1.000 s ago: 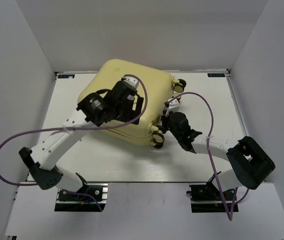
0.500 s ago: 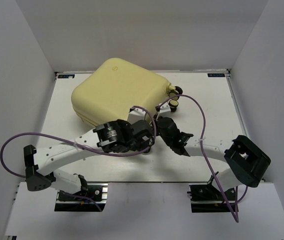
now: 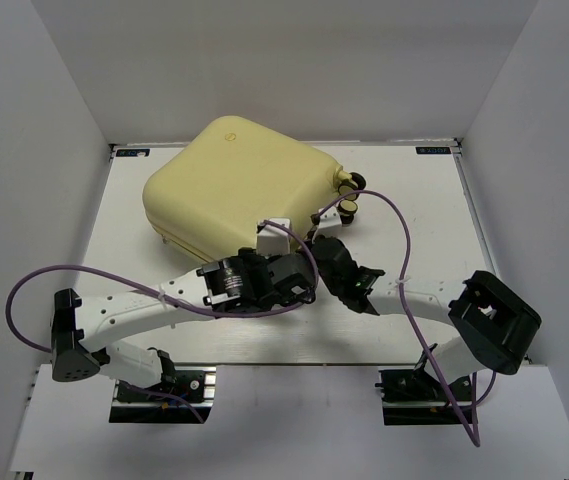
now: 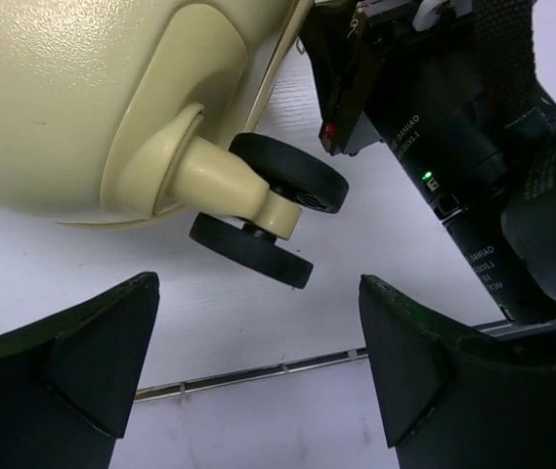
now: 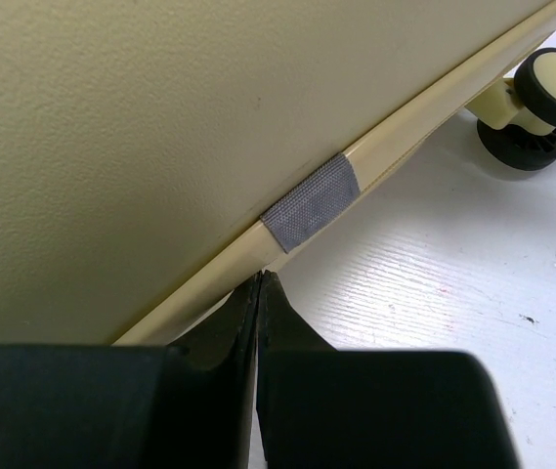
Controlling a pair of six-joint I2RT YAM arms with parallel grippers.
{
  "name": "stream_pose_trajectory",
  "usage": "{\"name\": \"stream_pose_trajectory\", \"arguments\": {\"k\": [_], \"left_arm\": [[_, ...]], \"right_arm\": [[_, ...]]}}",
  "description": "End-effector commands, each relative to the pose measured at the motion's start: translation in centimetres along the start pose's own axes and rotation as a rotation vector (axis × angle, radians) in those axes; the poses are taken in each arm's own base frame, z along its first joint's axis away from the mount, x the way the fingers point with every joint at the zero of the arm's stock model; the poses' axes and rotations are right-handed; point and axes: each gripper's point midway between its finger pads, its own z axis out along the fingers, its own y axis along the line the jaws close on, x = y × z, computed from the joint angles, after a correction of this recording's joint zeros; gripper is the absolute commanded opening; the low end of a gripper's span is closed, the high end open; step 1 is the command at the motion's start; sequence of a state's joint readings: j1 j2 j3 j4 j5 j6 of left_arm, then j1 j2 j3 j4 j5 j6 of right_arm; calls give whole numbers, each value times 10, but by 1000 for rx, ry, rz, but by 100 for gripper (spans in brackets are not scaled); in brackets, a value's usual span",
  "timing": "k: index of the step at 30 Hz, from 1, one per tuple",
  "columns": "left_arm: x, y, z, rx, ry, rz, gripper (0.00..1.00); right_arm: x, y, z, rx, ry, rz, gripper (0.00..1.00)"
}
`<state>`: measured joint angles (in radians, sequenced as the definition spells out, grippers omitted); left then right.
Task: Pack the luggage
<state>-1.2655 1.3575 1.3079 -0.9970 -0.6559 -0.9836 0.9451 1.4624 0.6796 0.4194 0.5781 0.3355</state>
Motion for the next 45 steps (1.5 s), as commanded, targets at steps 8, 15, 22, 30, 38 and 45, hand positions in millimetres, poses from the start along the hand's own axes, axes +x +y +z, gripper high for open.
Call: {"name": "stream_pose_trajectory", "arguments": {"k": [8,15,22,30,38,45], "left_arm": [[-2,14,32,-94,-47,-209,67],[6,23,52,-185,-12,-193,33],[3,46,43,-281,-37,-194,0],[9,101,19,-460,-64,-151,0],[9,170,-14,-754,-118,-159,0],[0,191,-18,-840,-99,-162,0]], "right_arm": [[-29,4,0,20,-100,71,0],[-29,-1,-4,24,-104,71,0],[-29,-7,-7,38,-112,71,0],[-33,-45,-6,204,-119,49,0],[-33,-88,17,239,-121,137,0],[-28,-120,41,256,-117,226,0]]}}
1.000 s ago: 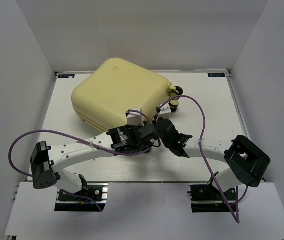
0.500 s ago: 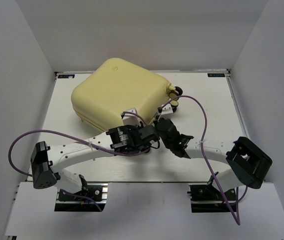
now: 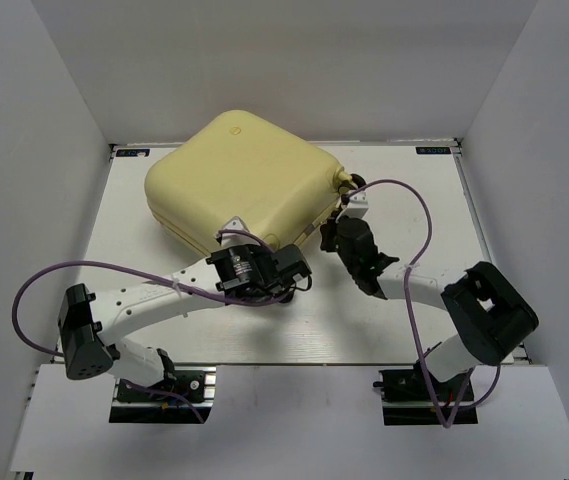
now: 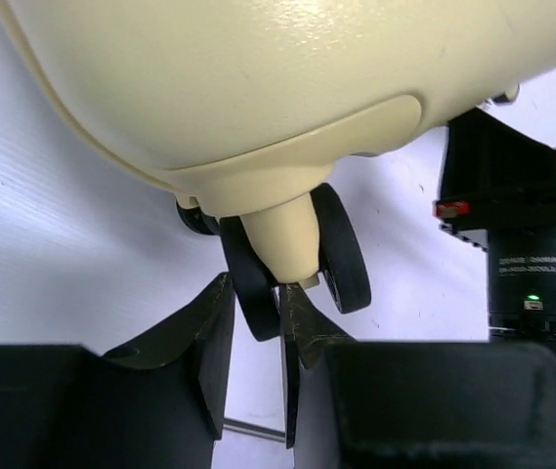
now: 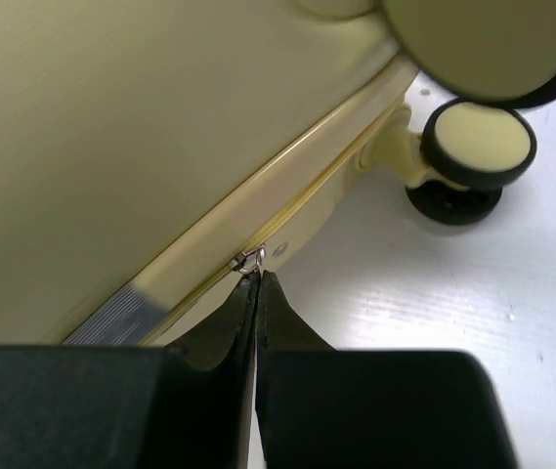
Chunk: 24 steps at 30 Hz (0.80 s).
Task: Pack the luggage
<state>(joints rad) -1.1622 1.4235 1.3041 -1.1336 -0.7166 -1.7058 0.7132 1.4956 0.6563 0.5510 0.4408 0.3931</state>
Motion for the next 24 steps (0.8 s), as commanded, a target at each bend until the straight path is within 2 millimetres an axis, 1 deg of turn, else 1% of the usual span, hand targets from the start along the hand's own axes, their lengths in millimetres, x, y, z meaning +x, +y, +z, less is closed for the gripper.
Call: {"name": "stream_pose_trajectory", "arguments": {"k": [1,2,3,5,6,7,8,9,10,11,12,13,15,16,17,18,19,20,21,22,24], "left_arm": [[-103,143,-9,-556,-293,446,0],[-104,145,-8,-563,-292,450,0],[-106,148,-8,-574,-291,447,0],[-112,155,-7,-605,-286,438,0],[-114,157,-7,-612,-284,435,0],[-116,162,-6,-633,-283,435,0],[-120,167,-5,-654,-283,422,0],[-124,170,-5,-668,-283,404,0],[-126,173,-4,-683,-285,408,0],[-129,177,-3,-704,-286,399,0],[-132,180,-3,-720,-281,388,0],[-136,181,-3,-725,-290,388,0],[-143,184,-1,-750,-295,371,0],[-148,185,0,-757,-310,371,0],[-152,185,1,-765,-306,366,0],[-156,186,6,-775,-314,356,0],[-158,186,8,-779,-315,342,0],[-164,187,10,-789,-321,334,0],[-170,191,14,-816,-321,344,0],[-175,192,19,-823,-330,301,0],[-182,193,22,-841,-327,297,0]], "right_arm": [[-17,-67,19,203,-81,92,0],[-17,-65,24,173,-84,113,0],[-19,-79,28,191,-93,142,0],[-23,-81,35,174,-133,166,0],[-25,-87,37,186,-145,177,0],[-29,-95,39,196,-166,193,0],[-37,-94,41,177,-199,200,0],[-34,-102,44,190,-199,205,0],[-39,-108,44,195,-222,211,0],[-41,-111,46,189,-231,212,0],[-37,-112,50,185,-223,208,0],[-42,-122,51,201,-243,210,0],[-42,-127,54,205,-242,208,0],[-37,-131,56,217,-232,217,0],[-41,-141,57,234,-242,225,0],[-39,-143,59,227,-233,227,0],[-39,-151,59,243,-234,229,0],[-38,-152,60,245,-225,230,0],[-40,-161,61,259,-227,234,0],[-42,-163,62,253,-228,223,0],[-46,-176,63,279,-230,208,0]]}}
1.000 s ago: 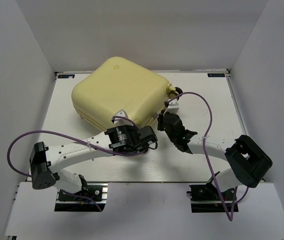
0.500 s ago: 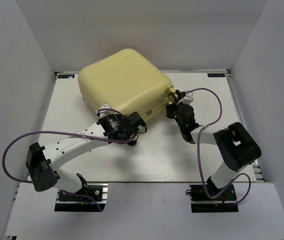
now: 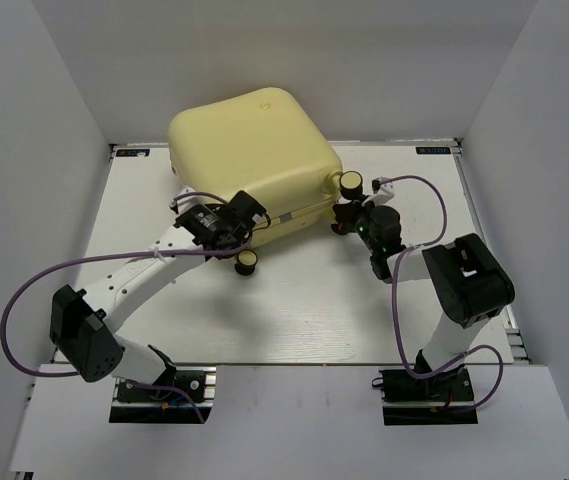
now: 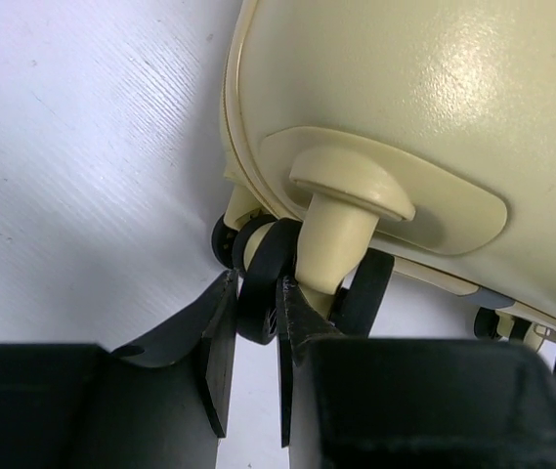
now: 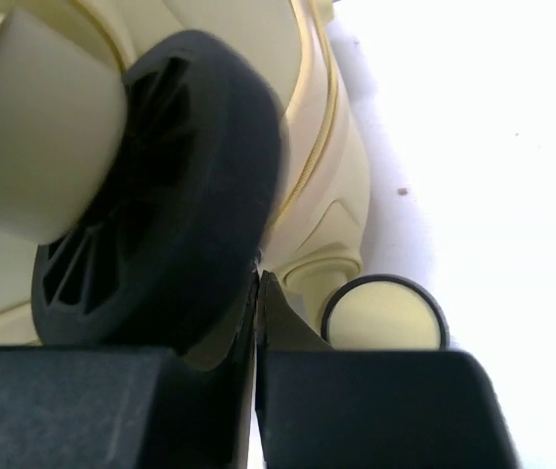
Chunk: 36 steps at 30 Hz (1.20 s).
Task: Pack the luggage
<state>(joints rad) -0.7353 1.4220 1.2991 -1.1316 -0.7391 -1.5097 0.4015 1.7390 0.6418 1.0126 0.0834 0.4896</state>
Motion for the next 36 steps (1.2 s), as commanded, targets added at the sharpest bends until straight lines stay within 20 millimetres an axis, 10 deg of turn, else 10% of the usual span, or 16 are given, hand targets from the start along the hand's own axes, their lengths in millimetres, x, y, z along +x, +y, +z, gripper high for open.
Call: {"name": "stream_pose_trajectory", "arguments": {"k": [1,15,26,31,36], "left_arm": [[-90,139,13,-565,-234,388,0],[-115,138,25,-621,-258,341,0],[-135,147,51,-738,-191,317,0],[-152,139,73,-799,-169,375,0],[-210,124,92,-818,-127,366,0]], "right_arm": [[-46,-117,-2,389,-132,-56,0],[-70,-176,48,497,-32,-171,0],[-87,-79,175,-185,-48,-305,0],[-76,-43,196,-356,-56,-291,0],[-52,18,186,-518,8,-317,0]]}}
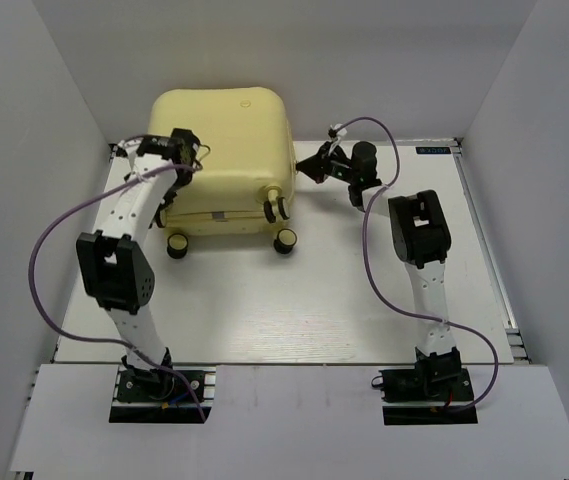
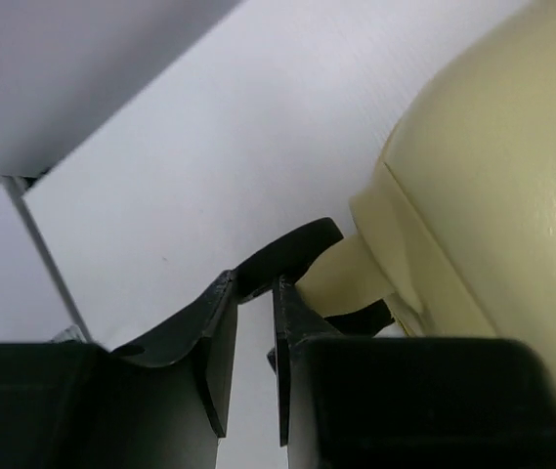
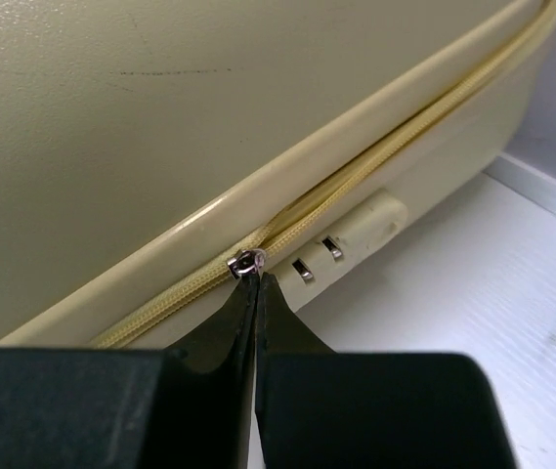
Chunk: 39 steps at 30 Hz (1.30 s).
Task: Pack the luggage
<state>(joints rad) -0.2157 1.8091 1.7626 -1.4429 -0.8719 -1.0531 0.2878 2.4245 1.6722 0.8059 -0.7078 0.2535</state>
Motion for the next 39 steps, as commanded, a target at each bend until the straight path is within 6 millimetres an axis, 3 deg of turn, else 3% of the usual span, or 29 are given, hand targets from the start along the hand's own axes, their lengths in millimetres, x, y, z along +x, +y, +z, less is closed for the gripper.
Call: {"name": "stream_pose_trajectory", "arguments": {"k": [1,2,3,4,5,6,7,8,9,10,12,13,14,15,16,17,18,19,20,24,29,32,33,35,36,37,39], "left_arm": [[-52,39,33,-166,-18,95,20],[-65,31,26,-114,-28,83,34],[-70,22,14,-54,-55,152,54],[-81,15,2,12,-103,127,87],[-85,-3,-7,101,-130,112,100],[-63,-14,-18,142,-148,290,100],[-72,-4,-41,210,-195,267,100],[-69,-19,-56,287,-221,266,100],[-56,-24,-62,344,-199,306,100],[-57,-21,-84,426,-224,320,100],[-37,-36,-112,587,-209,375,100],[-25,-46,-135,669,-230,422,100],[-17,-53,-142,711,-240,451,100],[0,-64,-154,795,-216,497,100],[24,-78,-167,858,-223,559,100],[38,-89,-173,905,-201,587,100],[52,-99,-186,983,-169,604,100],[63,-105,-198,1030,-147,621,100],[84,-117,-203,1066,-92,661,100],[111,-137,-218,1117,-25,657,100],[140,-158,-207,1092,10,681,100],[147,-167,-193,1024,20,700,100],[149,-167,-190,1006,20,707,92],[147,-169,-184,969,-1,713,66],[150,-168,-182,958,-4,722,32],[150,-166,-180,945,-19,733,19],[153,-161,-177,930,-34,742,0]], "right_arm": [[-29,-44,-15,162,-79,-39,0],[-26,-38,-13,150,-80,-16,0],[-25,-38,-12,160,-83,-4,0],[-25,-38,-12,168,-84,11,0],[-26,-33,-10,159,-81,6,0],[-22,-30,-9,162,-67,14,0],[-23,-30,-9,166,-57,-9,0],[-31,-24,-8,164,-60,-24,0],[-23,-21,-8,173,-35,-15,0],[-18,-24,-8,204,-12,-12,0],[-14,-18,-8,226,20,-15,0],[-11,-17,-11,243,44,-18,0],[-9,-16,-13,268,66,-24,0],[-13,-15,-15,276,76,-42,0],[3,-10,-17,295,116,-25,0],[4,-12,-21,321,128,-30,0],[-4,-8,-23,331,125,-39,0],[9,-4,-27,343,159,-21,0],[11,-2,-28,352,171,-19,0],[10,6,-39,388,183,-39,0],[15,8,-45,418,205,-19,0],[12,13,-46,415,201,-30,0],[8,16,-46,414,197,-35,0],[15,18,-50,436,206,-43,0],[6,23,-50,438,192,-64,0],[16,23,-56,453,209,-58,0],[5,21,-61,497,177,-74,0]]}}
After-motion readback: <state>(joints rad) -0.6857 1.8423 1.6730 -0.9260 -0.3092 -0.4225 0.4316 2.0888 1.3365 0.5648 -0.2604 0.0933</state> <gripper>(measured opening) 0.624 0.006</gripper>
